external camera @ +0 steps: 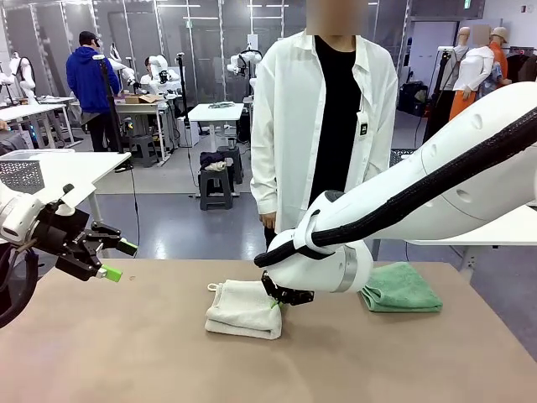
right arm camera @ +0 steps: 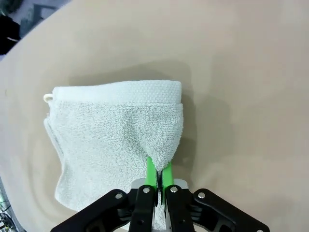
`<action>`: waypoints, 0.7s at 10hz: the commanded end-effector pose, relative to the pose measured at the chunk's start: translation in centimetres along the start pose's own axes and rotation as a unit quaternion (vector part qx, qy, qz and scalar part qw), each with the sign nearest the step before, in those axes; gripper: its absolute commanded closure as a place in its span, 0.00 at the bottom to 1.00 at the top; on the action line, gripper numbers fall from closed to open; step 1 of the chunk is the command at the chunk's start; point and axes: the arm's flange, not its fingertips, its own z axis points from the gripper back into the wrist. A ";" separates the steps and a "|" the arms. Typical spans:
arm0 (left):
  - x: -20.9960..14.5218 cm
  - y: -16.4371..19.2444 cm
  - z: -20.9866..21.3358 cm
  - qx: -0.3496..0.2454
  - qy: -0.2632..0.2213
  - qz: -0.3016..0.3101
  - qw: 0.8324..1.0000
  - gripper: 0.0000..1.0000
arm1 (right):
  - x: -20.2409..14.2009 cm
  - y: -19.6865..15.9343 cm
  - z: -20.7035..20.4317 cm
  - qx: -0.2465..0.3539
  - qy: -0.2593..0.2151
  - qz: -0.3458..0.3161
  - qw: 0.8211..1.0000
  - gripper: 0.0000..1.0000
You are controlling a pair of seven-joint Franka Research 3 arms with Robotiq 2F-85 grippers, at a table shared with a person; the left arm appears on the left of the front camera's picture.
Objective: Fold the towels and place them in the basket.
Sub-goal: Stack the folded Towel with hook on the right side of the table.
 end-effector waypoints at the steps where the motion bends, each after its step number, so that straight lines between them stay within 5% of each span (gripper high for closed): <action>1: 0.1 -0.1 0.2 0.000 0.002 -0.004 1.000 0.00 | 0.8 -1.1 3.0 0.036 -0.025 0.095 0.995 0.95; 3: 0.1 -0.1 0.2 0.000 0.002 -0.004 1.000 0.00 | 3.5 -3.7 9.5 0.023 -0.032 0.141 0.989 0.95; 7: 0.1 -0.1 0.2 0.000 0.002 -0.004 1.000 0.00 | 7.3 -8.0 18.1 -0.046 -0.044 0.135 0.989 0.95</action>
